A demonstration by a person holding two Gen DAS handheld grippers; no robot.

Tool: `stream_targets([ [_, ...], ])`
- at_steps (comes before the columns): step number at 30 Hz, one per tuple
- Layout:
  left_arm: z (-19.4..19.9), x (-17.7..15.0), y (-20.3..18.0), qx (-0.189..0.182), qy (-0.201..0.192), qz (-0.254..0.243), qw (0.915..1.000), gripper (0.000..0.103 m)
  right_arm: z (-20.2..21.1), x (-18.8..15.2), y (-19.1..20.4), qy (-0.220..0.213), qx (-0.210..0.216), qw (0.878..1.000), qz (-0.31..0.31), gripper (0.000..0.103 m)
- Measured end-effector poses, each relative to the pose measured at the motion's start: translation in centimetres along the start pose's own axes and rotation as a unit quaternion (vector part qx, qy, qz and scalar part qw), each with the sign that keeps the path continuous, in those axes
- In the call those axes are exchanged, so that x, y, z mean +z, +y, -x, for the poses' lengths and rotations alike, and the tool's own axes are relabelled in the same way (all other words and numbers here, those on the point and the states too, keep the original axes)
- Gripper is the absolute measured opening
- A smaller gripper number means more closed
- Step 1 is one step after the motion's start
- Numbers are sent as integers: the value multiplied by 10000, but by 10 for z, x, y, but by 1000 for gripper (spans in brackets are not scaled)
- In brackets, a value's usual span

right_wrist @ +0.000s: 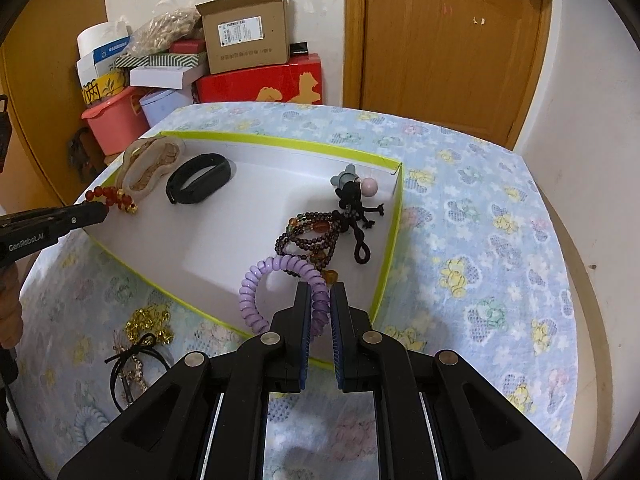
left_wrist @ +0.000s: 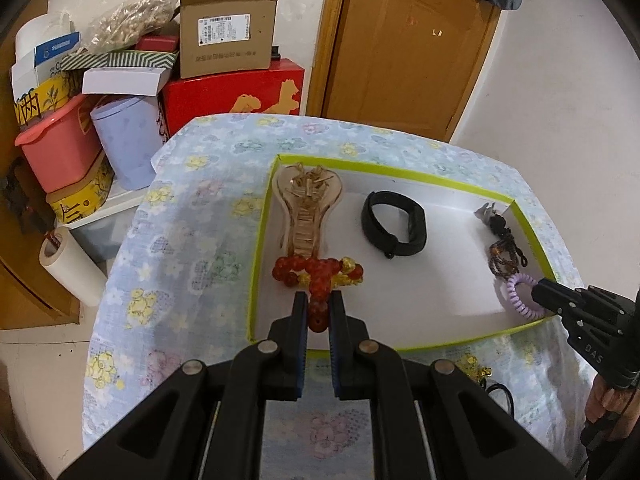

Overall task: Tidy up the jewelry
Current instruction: 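Lower the red bracelet and purple hair tie into the tray and open both grippers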

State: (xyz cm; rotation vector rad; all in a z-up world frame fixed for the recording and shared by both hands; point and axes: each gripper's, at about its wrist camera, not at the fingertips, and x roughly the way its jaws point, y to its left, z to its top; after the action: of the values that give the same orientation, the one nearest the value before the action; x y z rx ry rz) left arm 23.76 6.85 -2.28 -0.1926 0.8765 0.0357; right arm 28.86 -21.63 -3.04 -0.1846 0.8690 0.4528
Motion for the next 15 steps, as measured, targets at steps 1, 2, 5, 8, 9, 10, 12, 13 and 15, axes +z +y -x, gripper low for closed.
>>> stream_targets([
  [1, 0, 0, 0, 28, -16, -8, 10000, 10, 0, 0, 0, 6, -8, 10000, -3, 10],
  [2, 0, 0, 0, 68, -29, -11, 10000, 10, 0, 1, 1, 19, -21, 10000, 6, 10],
  [5, 2, -2, 1, 115, -80, 1, 9999, 10, 0, 1, 2, 22, -39, 10000, 28, 12],
  [8, 5, -4, 2, 145, -114, 7, 9998, 10, 3, 0, 3, -13, -45, 10000, 41, 19],
  [9, 6, -4, 2, 147, -127, 11, 9998, 11, 4, 0, 3, -33, -50, 10000, 46, 22],
  [10, 8, -5, 3, 163, -147, 13, 9998, 11, 5, -1, 3, -48, -52, 10000, 48, 26],
  [12, 12, -6, 3, 183, -195, 20, 9996, 12, 8, -3, 4, -76, -42, 10000, 29, 29],
  [13, 14, -7, 3, 179, -213, 27, 9996, 13, 10, -3, 4, -88, -29, 10000, 11, 31],
  [15, 19, -7, 3, 190, -265, 30, 9995, 17, 15, -5, 4, -117, 0, 9999, -28, 31],
])
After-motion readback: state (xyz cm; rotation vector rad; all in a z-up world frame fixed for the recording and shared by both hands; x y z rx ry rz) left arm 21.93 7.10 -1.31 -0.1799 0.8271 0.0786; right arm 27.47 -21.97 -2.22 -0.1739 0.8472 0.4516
